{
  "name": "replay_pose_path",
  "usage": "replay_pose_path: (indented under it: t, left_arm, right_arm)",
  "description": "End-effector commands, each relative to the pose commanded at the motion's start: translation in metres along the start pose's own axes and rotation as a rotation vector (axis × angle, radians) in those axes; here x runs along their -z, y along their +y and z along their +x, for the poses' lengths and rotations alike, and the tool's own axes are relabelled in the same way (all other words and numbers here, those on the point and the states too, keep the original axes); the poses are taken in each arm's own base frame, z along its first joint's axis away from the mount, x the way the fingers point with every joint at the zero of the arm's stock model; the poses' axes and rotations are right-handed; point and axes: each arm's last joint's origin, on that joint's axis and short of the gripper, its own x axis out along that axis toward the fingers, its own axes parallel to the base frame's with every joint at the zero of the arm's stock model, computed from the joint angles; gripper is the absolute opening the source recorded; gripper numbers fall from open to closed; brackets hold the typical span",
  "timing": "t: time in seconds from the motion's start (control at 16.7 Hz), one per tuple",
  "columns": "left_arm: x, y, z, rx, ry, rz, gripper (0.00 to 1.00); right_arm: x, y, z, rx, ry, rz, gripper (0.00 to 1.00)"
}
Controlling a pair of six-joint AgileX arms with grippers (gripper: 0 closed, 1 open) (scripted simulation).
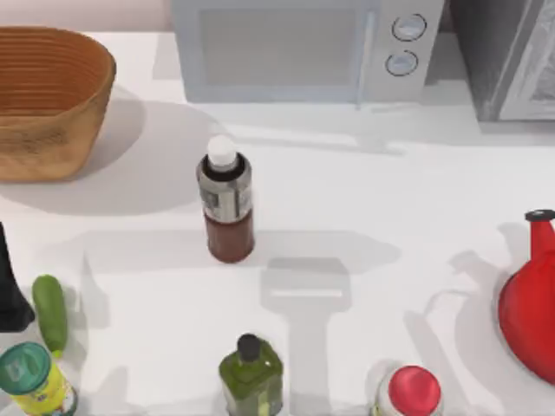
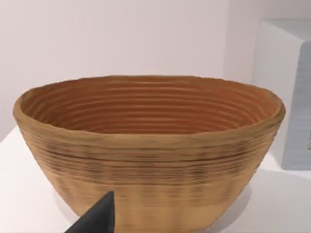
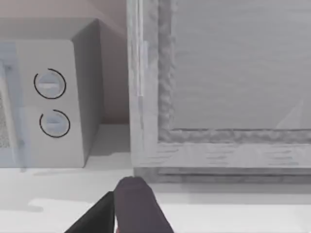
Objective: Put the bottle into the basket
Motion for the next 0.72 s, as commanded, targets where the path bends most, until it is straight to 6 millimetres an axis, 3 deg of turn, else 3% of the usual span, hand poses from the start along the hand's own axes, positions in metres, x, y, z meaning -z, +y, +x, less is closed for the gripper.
replay_pose_path:
  t: [0.18, 0.42, 0.72]
  left_arm:
    - [-0.003, 0.0, 0.0, 0.008, -0.006, 0.001, 1.0]
    - [-0.024, -0.003, 0.007, 0.115, -0.044, -0.012, 1.0]
    - [-0.055, -0.009, 0.045, 0.327, -0.08, -0.051, 1.0]
  right_arm:
    - [0.0, 0.0, 0.0, 0.0, 0.0, 0.0, 1.0]
    - [0.0, 0.0, 0.0, 0.0, 0.0, 0.0, 1.0]
    - [0.0, 0.0, 0.0, 0.0, 0.0, 0.0, 1.0]
